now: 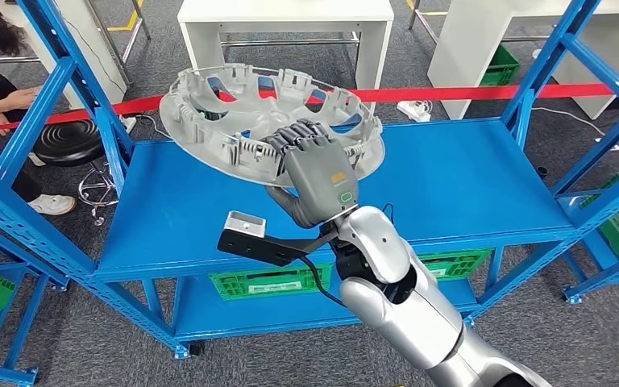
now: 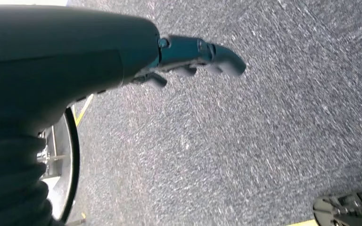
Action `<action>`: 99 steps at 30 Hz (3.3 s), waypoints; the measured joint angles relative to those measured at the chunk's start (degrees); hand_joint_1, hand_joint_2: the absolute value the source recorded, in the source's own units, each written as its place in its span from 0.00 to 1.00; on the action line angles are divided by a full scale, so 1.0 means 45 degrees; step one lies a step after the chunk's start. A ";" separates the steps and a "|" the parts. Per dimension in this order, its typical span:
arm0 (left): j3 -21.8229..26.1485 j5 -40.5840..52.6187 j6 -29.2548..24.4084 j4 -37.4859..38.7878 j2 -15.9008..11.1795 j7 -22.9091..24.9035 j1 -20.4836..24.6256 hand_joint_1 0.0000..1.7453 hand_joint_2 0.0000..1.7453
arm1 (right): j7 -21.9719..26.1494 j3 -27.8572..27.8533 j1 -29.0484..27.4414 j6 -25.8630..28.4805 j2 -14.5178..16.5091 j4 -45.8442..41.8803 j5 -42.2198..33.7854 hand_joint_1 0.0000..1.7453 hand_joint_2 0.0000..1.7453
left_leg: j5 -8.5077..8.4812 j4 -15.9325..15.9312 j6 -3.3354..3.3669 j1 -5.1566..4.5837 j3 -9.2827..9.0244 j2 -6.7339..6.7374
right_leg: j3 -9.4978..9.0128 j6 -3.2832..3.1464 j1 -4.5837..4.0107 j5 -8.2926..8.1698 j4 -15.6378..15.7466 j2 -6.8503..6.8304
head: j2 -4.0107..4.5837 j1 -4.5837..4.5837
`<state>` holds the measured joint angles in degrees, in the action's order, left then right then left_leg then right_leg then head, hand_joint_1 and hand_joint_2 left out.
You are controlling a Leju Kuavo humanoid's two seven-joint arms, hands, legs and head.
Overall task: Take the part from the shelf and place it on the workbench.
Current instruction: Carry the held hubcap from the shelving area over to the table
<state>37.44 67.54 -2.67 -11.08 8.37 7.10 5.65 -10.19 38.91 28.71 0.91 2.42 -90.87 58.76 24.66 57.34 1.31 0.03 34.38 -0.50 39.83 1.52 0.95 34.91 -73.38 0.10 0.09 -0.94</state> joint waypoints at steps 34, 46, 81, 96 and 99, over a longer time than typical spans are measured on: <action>0.0204 0.0512 0.0155 -0.0006 -0.0024 0.0006 -0.0046 0.00 1.00 | -0.0229 0.0309 0.0150 -0.0428 -0.0460 0.0309 -0.0451 1.00 1.00 | -0.0037 0.0513 -0.0110 -0.0081 0.0637 0.0063 | -0.1030 -0.0337 -0.0154 -0.0849 0.1169 0.0002 | 0.0000 0.0027; 0.0198 0.0629 0.0228 -0.0006 -0.0049 -0.0129 -0.0073 0.00 1.00 | -0.0217 0.0324 0.0042 -0.0481 -0.0505 0.0311 -0.0308 1.00 1.00 | 0.1915 0.3875 -0.0970 0.0170 0.1597 0.0033 | -0.1058 -0.0836 -0.0083 -0.2047 0.3263 -0.0072 | 0.0000 0.0050; 0.0199 0.0495 0.0204 0.0011 -0.0238 -0.0370 -0.0212 0.00 1.00 | 0.0221 0.0733 0.0696 -0.0561 -0.0579 0.0916 -0.1139 1.00 1.00 | 0.1100 0.1740 -0.0971 0.0233 -0.0587 0.0039 | -0.0191 -0.0594 -0.0116 -0.2687 0.3144 -0.0157 | 0.0000 0.0061; 0.0287 0.0082 0.0180 0.0008 -0.0257 -0.0223 -0.0171 0.00 1.00 | -0.0012 0.1053 0.0974 -0.0814 -0.0377 0.1301 -0.1325 1.00 1.00 | -0.0119 0.0469 -0.0215 0.0074 0.0700 0.0111 | -0.1315 -0.0204 -0.0061 -0.1226 0.1652 -0.0087 | 0.0000 0.0060; 0.0291 0.0082 0.0155 0.0012 -0.0226 -0.0188 -0.0176 0.00 1.00 | -0.0052 0.1065 0.1040 -0.0833 -0.0276 0.1327 -0.1319 1.00 1.00 | -0.0472 0.0468 -0.0460 0.0048 0.0903 0.0098 | -0.2194 -0.0368 -0.0176 -0.0822 0.3176 -0.0058 | 0.0000 0.0065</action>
<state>38.75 67.91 -1.97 -11.02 7.35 6.25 4.86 -10.42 43.70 33.39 -2.84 1.18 -84.90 52.83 22.54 59.45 -0.76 0.25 38.45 -0.06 29.95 -0.14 0.15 31.21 -59.09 -0.16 0.09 -0.65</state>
